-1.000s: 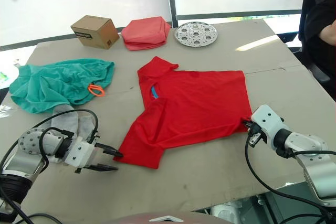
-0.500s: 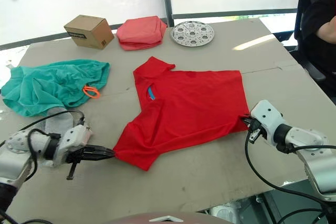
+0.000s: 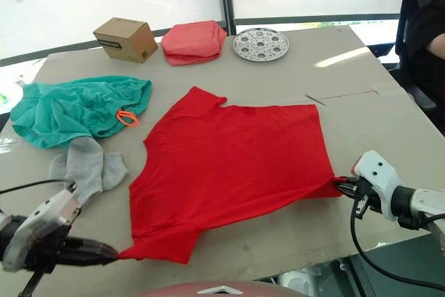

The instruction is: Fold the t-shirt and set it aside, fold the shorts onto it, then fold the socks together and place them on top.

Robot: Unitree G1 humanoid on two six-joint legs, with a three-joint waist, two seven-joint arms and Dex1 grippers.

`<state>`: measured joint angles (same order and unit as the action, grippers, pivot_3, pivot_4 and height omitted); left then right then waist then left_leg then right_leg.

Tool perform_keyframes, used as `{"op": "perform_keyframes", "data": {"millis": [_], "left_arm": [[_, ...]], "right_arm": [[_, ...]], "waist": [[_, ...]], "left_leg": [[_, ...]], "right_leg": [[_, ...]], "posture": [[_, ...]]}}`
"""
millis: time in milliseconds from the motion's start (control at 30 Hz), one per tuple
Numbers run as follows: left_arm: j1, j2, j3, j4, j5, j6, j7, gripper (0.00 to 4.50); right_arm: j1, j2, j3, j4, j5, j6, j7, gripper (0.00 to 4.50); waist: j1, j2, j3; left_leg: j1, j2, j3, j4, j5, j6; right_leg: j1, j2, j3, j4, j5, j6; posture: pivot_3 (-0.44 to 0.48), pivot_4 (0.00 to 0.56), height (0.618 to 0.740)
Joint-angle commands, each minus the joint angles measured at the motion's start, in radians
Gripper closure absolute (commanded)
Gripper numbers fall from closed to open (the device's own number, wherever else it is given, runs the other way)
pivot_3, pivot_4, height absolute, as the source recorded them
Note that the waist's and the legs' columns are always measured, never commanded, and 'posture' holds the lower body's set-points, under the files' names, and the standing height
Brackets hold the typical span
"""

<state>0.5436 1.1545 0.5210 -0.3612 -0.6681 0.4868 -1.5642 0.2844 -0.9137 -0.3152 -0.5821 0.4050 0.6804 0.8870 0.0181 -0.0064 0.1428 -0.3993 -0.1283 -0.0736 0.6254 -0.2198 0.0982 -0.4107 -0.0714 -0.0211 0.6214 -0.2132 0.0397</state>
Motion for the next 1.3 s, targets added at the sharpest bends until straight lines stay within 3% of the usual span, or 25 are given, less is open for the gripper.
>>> {"op": "perform_keyframes", "data": {"millis": [33, 133, 267, 400, 667, 767, 800, 900, 967, 1133, 1300], "left_arm": [[-0.126, 0.032, -0.082, 0.030, -0.012, 0.059, 0.034, 4.45], [-0.291, 0.049, -0.191, 0.107, 0.003, 0.120, 0.057, 4.45], [-0.503, 0.035, -0.366, 0.246, 0.125, 0.087, 0.080, 4.45], [-0.609, 0.023, -0.471, 0.353, 0.215, 0.043, 0.078, 4.45], [-0.658, 0.004, -0.526, 0.391, 0.255, 0.017, 0.069, 4.45], [-0.646, 0.017, -0.477, 0.338, 0.153, 0.101, 0.010, 4.45], [-0.638, 0.044, -0.464, 0.317, 0.094, 0.153, -0.020, 4.45], [-0.469, 0.305, -0.495, 0.225, -0.139, 0.172, -0.050, 4.45], [-0.393, 0.392, -0.507, 0.227, -0.181, 0.119, -0.050, 4.45], [-0.442, 0.358, -0.530, 0.294, -0.136, 0.073, -0.050, 4.45], [-0.610, 0.221, -0.578, 0.370, 0.014, 0.060, -0.025, 4.45]], "right_arm": [[-0.019, -0.006, -0.032, -0.022, 0.036, 0.067, -0.022, 4.50], [-0.043, -0.017, -0.017, -0.010, 0.028, 0.095, -0.041, 4.50], [-0.122, -0.026, 0.000, 0.004, 0.047, 0.186, -0.081, 4.50], [-0.170, -0.053, 0.032, 0.021, 0.050, 0.273, -0.101, 4.50], [-0.222, -0.051, 0.091, 0.035, 0.054, 0.355, -0.140, 4.50], [-0.205, -0.068, 0.085, -0.006, 0.073, 0.365, -0.122, 4.50], [-0.190, -0.084, 0.070, -0.026, 0.103, 0.382, -0.091, 4.50], [-0.046, -0.184, -0.009, -0.103, 0.166, 0.366, 0.079, 4.50], [0.011, -0.213, -0.039, -0.099, 0.153, 0.336, 0.102, 4.50], [0.023, -0.197, -0.054, -0.065, 0.124, 0.296, 0.069, 4.50], [-0.021, -0.137, -0.033, -0.054, 0.122, 0.331, -0.019, 4.50]], "waist": [[0.000, 0.000, 0.000], [-0.001, 0.000, 0.000], [-0.005, 0.000, 0.000], [-0.001, -0.001, 0.001], [0.000, -0.001, 0.001], [-0.001, -0.001, 0.001], [0.000, -0.001, 0.001], [-0.004, -0.006, 0.002], [-0.003, -0.002, 0.002], [-0.003, 0.003, 0.002], [-0.001, 0.002, 0.002]], "left_leg": [[0.000, 0.000, 0.000, 0.000, 0.000, 0.000], [0.000, 0.000, 0.000, 0.000, 0.000, 0.000], [0.001, 0.000, 0.000, -0.002, 0.000, 0.000], [0.000, 0.000, 0.000, -0.004, 0.000, 0.000], [0.000, 0.000, 0.000, -0.008, 0.000, 0.000], [-0.001, 0.000, 0.000, -0.008, 0.000, 0.000], [-0.001, 0.000, 0.000, -0.008, 0.000, 0.000], [-0.002, 0.000, -0.001, -0.009, 0.000, 0.000], [0.001, 0.000, -0.002, -0.010, 0.000, 0.000], [0.001, 0.000, 0.000, -0.009, 0.000, 0.000], [0.000, 0.001, 0.000, -0.009, 0.000, 0.000]], "right_leg": [[0.000, 0.000, 0.000, 0.000, 0.000, 0.000], [-0.001, 0.000, -0.001, 0.000, 0.000, 0.000], [-0.002, 0.000, -0.001, -0.001, 0.002, -0.004], [-0.002, 0.000, -0.001, -0.003, 0.002, -0.005], [-0.002, 0.000, -0.001, -0.010, 0.003, -0.005], [-0.002, 0.000, -0.001, -0.011, 0.003, -0.004], [-0.002, 0.000, -0.001, -0.011, 0.003, -0.004], [-0.002, 0.001, -0.002, -0.011, 0.003, -0.004], [-0.001, 0.001, -0.003, -0.013, 0.003, -0.004], [0.000, -0.001, -0.004, -0.011, 0.001, -0.001], [0.000, -0.002, -0.006, -0.011, 0.001, -0.001]], "posture": [[0.000, 0.150, 0.740], [0.000, 0.150, 0.740], [0.000, 0.150, 0.740], [0.000, 0.150, 0.740], [0.000, 0.150, 0.740], [0.000, 0.150, 0.740], [0.000, 0.150, 0.740], [0.000, 0.150, 0.740], [0.000, 0.150, 0.740], [0.000, 0.150, 0.740], [0.000, 0.150, 0.740]]}}
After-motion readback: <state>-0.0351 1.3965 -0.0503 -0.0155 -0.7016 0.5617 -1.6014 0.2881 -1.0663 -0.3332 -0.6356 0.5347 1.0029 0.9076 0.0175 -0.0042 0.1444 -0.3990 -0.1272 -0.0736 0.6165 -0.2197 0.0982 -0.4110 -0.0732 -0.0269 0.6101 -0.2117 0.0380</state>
